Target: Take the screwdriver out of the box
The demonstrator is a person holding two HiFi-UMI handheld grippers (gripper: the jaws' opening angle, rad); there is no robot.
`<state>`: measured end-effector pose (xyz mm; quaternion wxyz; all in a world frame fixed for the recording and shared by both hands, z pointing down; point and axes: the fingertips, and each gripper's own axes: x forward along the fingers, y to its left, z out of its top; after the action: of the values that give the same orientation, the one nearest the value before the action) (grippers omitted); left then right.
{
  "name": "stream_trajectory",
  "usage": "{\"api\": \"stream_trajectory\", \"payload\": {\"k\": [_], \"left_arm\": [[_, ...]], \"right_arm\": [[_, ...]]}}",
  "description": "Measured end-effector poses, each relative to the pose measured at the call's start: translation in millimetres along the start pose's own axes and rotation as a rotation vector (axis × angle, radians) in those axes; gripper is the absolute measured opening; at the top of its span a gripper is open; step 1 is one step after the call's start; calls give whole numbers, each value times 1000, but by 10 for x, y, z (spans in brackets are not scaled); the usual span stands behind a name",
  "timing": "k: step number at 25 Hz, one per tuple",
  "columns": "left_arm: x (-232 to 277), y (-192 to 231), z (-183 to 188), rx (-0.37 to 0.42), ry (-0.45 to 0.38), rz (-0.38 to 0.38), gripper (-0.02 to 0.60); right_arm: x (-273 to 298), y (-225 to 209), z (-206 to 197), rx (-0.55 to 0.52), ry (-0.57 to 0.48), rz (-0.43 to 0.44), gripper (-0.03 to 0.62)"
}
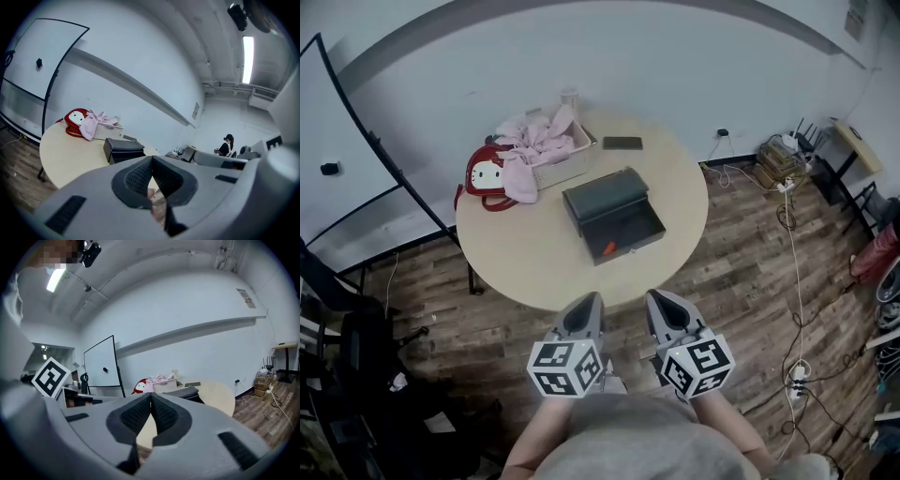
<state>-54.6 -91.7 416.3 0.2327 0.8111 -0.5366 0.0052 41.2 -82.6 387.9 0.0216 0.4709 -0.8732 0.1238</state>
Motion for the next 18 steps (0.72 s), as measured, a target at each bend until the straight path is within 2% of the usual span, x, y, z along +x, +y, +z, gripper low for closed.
{"api": "stream_trajectory", "payload": {"k": [7,18], "left_arm": [[504,366,93,0,72,-17,3],[1141,675,53,12,162,-55,3]], "right_arm": [[599,-196,76,5,13,-17,0],[1271,-416,65,19,27,-45,0]]}}
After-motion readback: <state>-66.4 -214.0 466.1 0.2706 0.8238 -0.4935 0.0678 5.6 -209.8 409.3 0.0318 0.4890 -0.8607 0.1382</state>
